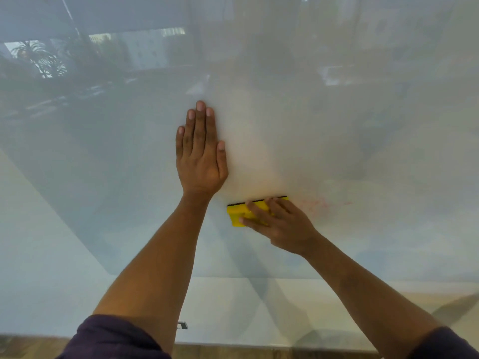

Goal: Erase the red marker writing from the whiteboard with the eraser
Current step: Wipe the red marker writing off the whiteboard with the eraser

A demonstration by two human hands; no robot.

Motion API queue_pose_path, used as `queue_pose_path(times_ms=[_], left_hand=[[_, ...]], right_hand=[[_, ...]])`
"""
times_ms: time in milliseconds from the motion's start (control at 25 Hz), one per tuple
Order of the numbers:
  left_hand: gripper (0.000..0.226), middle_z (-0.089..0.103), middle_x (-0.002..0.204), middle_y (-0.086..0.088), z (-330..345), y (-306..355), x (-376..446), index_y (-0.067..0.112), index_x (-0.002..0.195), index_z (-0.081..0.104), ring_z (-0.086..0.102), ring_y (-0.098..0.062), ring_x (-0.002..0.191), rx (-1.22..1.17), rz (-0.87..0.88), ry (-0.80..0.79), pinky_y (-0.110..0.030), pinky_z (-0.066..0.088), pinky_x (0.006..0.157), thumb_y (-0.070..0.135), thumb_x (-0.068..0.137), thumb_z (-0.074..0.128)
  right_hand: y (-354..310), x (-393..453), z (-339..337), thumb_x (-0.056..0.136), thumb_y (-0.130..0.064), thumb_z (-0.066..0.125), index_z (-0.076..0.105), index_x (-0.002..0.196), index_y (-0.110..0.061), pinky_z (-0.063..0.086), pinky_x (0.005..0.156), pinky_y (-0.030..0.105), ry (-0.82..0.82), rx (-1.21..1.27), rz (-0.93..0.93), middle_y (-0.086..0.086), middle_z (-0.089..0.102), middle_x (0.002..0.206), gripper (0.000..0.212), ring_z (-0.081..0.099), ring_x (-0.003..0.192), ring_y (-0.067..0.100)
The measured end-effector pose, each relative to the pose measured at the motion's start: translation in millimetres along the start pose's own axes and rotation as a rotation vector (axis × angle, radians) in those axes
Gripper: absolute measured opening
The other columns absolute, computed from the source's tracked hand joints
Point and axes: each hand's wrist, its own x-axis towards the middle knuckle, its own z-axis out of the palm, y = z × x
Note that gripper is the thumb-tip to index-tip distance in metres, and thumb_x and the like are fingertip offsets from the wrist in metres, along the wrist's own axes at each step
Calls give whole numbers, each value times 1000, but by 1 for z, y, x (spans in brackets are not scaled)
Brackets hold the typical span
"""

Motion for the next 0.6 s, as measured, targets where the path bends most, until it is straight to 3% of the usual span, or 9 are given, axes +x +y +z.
queue_pose_path(times_ms=[40, 160, 240, 320, 360, 520, 600], left_hand=[[59, 38, 168, -19, 1, -1, -2, 3, 164, 31, 24, -25, 162, 2, 3, -2, -42, 18, 132, 27, 110, 27], [60, 38, 168, -19, 3, -3, -3, 3, 164, 31, 14, -18, 162, 28, 7, -6, -43, 18, 132, 28, 110, 27], [60, 38, 167, -19, 3, -3, -5, 3, 163, 32, 10, -17, 163, 20, 16, -3, -43, 19, 132, 28, 109, 28], [61, 39, 167, -20, 3, -4, -5, 2, 163, 33, 8, -16, 164, 26, 31, 4, -43, 18, 132, 27, 107, 30], [62, 39, 167, -20, 3, -5, -4, 2, 163, 33, 7, -16, 164, 24, 36, 2, -42, 16, 133, 27, 106, 31], [68, 37, 166, -23, -2, -13, -9, 0, 163, 31, 4, -16, 165, -29, 71, -49, -39, 9, 134, 29, 101, 30], [75, 35, 167, -24, -5, -18, -13, 0, 164, 28, 6, -19, 165, -41, 93, -79, -41, 10, 134, 36, 98, 31]], right_hand=[[4, -2, -1, 91, 0, 44, 65, 140, -34, 44, 89, 45, 3, -4, 57, 4, 65, 142, 64, 60, 98, 36], [13, 4, 0, 86, 1, 53, 60, 144, -39, 47, 86, 43, 92, -20, 462, 1, 58, 148, 71, 61, 100, 37], [0, -2, 0, 84, 2, 55, 64, 141, -37, 49, 86, 44, 55, -3, 330, 4, 62, 145, 69, 61, 99, 38], [-11, -18, -1, 96, 1, 42, 69, 136, -34, 53, 88, 45, -23, 2, 41, 6, 68, 139, 59, 66, 97, 38], [-6, -19, -4, 99, 0, 37, 69, 135, -34, 54, 89, 45, -26, 3, 18, 6, 69, 138, 59, 69, 95, 37], [43, 39, -16, 84, -3, 57, 58, 147, -35, 46, 85, 42, 179, -51, 437, 6, 62, 146, 70, 64, 96, 37], [64, 76, -22, 87, -7, 57, 58, 147, -35, 42, 83, 41, 259, -78, 506, 6, 60, 148, 66, 61, 99, 36]])
